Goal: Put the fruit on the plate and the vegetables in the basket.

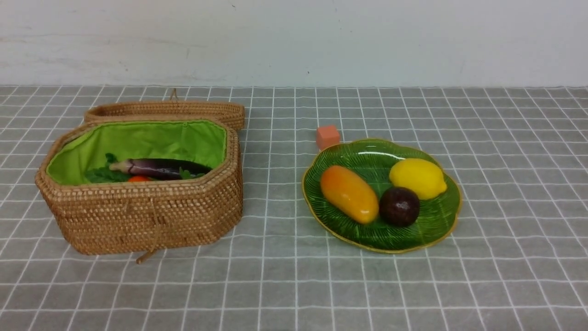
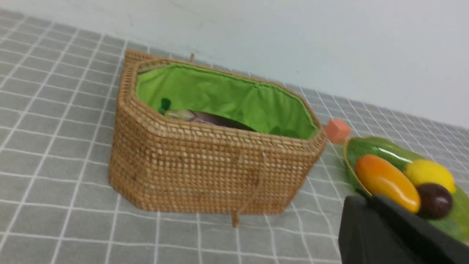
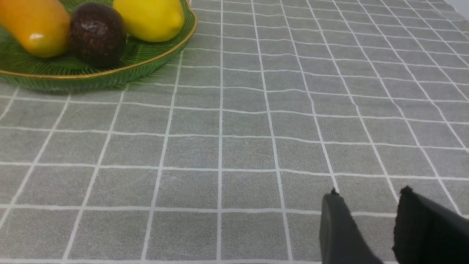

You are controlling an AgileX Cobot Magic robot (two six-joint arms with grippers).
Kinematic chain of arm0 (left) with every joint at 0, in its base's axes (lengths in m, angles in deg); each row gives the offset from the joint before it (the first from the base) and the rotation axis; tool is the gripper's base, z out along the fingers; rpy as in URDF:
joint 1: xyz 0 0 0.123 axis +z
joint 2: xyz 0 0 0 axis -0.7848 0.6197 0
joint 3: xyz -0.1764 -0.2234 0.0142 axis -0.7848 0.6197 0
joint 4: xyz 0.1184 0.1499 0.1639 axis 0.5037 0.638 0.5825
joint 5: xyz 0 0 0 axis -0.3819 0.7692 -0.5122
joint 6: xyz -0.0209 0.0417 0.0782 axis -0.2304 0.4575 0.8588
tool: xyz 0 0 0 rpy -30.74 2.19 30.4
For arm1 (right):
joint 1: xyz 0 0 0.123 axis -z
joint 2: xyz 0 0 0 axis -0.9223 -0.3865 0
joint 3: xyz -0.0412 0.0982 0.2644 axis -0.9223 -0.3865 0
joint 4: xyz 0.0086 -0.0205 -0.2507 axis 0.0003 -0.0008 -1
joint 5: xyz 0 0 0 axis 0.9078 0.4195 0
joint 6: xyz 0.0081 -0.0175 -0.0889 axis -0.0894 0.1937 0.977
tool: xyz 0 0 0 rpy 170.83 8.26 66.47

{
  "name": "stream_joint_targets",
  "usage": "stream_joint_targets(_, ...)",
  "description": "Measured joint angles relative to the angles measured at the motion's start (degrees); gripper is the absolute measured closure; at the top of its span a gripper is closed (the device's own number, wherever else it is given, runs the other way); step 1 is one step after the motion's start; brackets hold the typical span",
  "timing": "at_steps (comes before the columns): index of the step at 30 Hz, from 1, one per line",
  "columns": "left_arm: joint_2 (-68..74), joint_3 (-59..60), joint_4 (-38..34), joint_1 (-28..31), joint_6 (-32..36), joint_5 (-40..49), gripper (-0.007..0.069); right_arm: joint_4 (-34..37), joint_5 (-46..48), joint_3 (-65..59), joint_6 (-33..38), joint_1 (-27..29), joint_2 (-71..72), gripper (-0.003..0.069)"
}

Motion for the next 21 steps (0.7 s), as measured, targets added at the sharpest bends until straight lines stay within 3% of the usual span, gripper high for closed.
stream_joint_targets(8, -5.92, 16.15, -1.62, 7.60, 10.42, -10.84, 0.0637, 0.00, 0.00, 0.00, 0.05, 0.00, 0.00, 0.0417)
stream_joint_targets(14, -5.92, 19.98, -3.40, 10.40, 11.68, -1.99, 0.0631, 0.00, 0.00, 0.00, 0.05, 0.00, 0.00, 0.0417)
stream_joint_targets(21, -5.92, 19.98, -3.40, 11.65, 11.85, -1.82, 0.0627, 0.00, 0.00, 0.00, 0.05, 0.00, 0.00, 0.0417)
